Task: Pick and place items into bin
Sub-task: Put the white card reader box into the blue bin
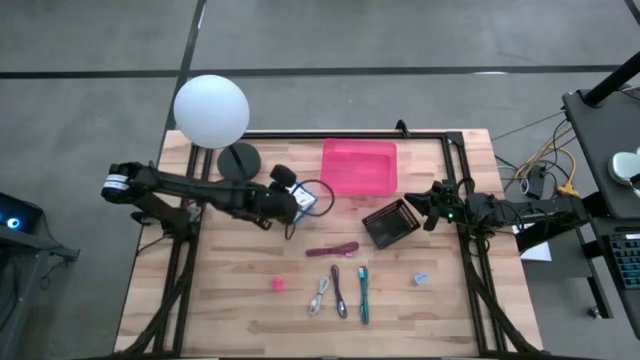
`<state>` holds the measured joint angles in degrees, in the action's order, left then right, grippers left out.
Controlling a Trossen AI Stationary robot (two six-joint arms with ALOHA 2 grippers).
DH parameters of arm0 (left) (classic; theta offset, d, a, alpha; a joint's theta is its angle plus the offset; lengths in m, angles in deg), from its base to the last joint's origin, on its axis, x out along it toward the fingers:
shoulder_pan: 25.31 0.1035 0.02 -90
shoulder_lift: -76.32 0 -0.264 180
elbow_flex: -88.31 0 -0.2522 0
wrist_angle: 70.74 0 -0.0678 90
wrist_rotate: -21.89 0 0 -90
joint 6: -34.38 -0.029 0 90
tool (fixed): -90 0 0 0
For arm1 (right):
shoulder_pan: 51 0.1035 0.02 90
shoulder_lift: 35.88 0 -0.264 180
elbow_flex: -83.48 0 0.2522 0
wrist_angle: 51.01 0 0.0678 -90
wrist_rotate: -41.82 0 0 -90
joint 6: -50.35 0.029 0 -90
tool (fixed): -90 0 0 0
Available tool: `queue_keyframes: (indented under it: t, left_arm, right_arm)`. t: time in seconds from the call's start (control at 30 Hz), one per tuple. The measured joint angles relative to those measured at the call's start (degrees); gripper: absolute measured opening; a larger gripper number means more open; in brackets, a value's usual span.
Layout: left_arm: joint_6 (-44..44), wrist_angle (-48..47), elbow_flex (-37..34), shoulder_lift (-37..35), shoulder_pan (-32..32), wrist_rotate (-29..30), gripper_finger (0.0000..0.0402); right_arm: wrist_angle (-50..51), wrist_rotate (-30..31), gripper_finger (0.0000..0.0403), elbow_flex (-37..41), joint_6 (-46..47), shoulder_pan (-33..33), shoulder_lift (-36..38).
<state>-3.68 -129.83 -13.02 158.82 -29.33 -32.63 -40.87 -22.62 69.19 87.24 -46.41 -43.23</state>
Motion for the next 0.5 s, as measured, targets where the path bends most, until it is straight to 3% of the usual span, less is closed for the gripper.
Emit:
queue_keyframes:
  t: [0.23,0.5]
  left_arm:
    - [-9.85,5.07,-3.76,0.27,2.22,-0.1,0.0019]
    - [-10.93,10.48,-8.34,0.59,4.59,-0.17,0.0019]
  right_arm:
    - [0.0,0.0,0.0009,-0.02,0.13,-0.01,-1.22]
    - [0.02,0.09,0.0009,-0.04,0.26,-0.01,-4.16]
